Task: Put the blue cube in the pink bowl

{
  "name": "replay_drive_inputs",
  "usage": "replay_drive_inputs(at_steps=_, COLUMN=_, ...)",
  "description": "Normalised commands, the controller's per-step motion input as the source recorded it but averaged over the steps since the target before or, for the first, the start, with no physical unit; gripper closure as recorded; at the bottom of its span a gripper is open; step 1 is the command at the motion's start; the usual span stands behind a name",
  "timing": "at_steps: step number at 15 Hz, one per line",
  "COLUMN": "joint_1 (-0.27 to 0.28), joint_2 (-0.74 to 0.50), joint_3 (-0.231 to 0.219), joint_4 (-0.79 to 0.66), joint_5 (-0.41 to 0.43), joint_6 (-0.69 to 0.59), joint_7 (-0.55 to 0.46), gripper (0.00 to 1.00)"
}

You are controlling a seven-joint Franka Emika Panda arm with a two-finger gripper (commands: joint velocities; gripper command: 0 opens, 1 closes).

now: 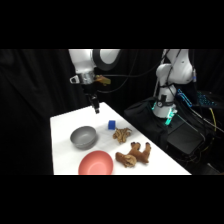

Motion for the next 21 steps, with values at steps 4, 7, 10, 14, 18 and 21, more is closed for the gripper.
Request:
replay_drive_inputs(at_steps=4, joint_1=0.046, joint_2=-0.37, joint_3=-0.123, joint_4=-0.49, joint_5=0.071, joint_6=0.29, joint_7=0.17, gripper=0.00)
replay_drive_inputs(at_steps=7, joint_1=0.005, joint_2=-0.26, joint_3=-0.119, joint_4=-0.42, joint_5=0.130, joint_6=0.32, joint_7=0.16, gripper=0.00)
replay_drive_inputs(at_steps=10, joint_1=-0.016, joint_2=-0.21, joint_3=-0.094, joint_4=-0.37, joint_5=0.149, joint_6=0.33, joint_7=0.17, gripper=0.00)
replay_drive_inputs(at_steps=14, joint_1=-0.021, joint_2=-0.16, joint_3=-0.054, joint_4=-0.31, joint_5=0.167, joint_6=0.30, joint_7=0.13, gripper=0.00)
replay_drive_inputs(at_steps=18, joint_1=-0.002, joint_2=-0.15, joint_3=-0.011, joint_4=-0.28, joint_5=0.155, joint_6=0.26, joint_7=0.09, gripper=0.00)
replay_drive_inputs(at_steps=21, joint_1=0.012, joint_2=-0.08, joint_3=-0.001, joint_4=-0.27, joint_5=0.126, joint_6=0.35, joint_7=0.08, gripper=0.00)
